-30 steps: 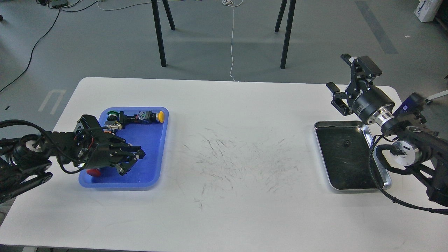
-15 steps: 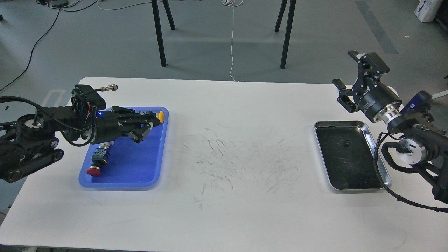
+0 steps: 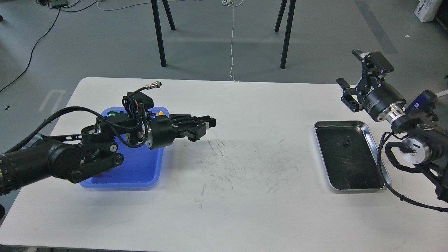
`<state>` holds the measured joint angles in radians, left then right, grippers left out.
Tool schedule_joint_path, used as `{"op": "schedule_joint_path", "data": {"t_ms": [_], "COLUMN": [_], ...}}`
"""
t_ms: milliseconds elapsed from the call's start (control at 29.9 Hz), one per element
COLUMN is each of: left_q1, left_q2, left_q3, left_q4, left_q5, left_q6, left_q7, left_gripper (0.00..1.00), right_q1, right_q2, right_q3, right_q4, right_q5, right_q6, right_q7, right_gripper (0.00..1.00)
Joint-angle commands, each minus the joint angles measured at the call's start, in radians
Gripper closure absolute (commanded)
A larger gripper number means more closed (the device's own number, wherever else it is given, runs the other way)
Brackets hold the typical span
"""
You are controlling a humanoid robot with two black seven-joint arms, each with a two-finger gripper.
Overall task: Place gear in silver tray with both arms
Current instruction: 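Lift the small black part with the left gripper toward table center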
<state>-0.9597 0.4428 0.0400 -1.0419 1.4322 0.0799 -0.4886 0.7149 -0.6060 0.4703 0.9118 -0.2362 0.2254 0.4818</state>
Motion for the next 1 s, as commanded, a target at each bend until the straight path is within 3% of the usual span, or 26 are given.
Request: {"op": "schedule_joint_path", "data": {"t_ms": [0, 601, 969], "left_q1": [0.009, -0.053, -0.102], "left_q2": [-0.056, -0.265, -0.332], "left_q3": [0.012, 0.190, 0.228], "left_q4": [0.013, 0.112, 0.155], "left_q5": [0.004, 0.019, 0.021], "left_q6": [-0.005, -0.034, -0.074], "left_q7": [0.000, 0.000, 0.000], "left_gripper": [0.83, 0.82, 0.82], "right_q1": [-0.011, -0.032, -0.052], "right_q2": [0.000, -0.001, 0.000], "right_q3": [-0.002, 0.011, 0.014], "right_q4": [-0.001, 0.007, 0.007], "right_q5": [0.000, 0.000, 0.000], "right_q6": [-0.001, -0.009, -0.011], "right_q7": [0.000, 0.001, 0.001], "right_gripper": [0.02, 0.02, 0.02]}}
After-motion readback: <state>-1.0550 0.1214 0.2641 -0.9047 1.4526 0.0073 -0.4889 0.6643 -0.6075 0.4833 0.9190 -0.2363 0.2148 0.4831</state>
